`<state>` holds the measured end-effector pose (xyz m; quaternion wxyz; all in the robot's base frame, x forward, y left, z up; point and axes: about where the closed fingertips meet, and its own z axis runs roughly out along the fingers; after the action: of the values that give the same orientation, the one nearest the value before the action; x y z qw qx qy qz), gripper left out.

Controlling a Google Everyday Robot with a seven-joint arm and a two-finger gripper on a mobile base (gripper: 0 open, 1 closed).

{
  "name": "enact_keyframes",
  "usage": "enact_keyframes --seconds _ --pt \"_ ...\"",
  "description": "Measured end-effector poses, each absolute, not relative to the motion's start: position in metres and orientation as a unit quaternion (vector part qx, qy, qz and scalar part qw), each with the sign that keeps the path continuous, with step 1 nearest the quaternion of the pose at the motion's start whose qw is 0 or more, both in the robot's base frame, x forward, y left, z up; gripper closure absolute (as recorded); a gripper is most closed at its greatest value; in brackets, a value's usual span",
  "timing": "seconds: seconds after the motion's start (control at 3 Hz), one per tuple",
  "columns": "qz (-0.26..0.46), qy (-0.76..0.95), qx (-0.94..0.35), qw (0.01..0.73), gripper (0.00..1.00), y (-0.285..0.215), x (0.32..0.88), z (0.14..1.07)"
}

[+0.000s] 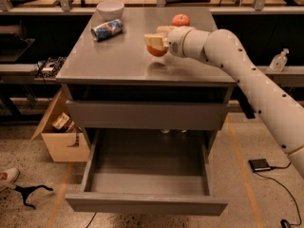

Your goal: Pick orange from middle drawer and place on counter

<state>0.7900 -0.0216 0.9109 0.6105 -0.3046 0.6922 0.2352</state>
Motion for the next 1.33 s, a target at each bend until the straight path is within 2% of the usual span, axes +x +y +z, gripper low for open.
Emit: enact_keyframes --seconds 0.33,0.67,1.0,1.33 --pt "0.237 0.695 -0.297 0.610 1.00 -0.0191 0.7974 0.9007" --pt "0.238 0.695 -0.298 0.609 0.82 -0.0166 0.7970 0.9005" --pt "0.240 0.695 -0.299 0.609 0.58 -0.0138 0.7969 0.8998" --pt "0.241 0.694 -0.301 0.608 0.27 -0.0100 0.7967 0.8989"
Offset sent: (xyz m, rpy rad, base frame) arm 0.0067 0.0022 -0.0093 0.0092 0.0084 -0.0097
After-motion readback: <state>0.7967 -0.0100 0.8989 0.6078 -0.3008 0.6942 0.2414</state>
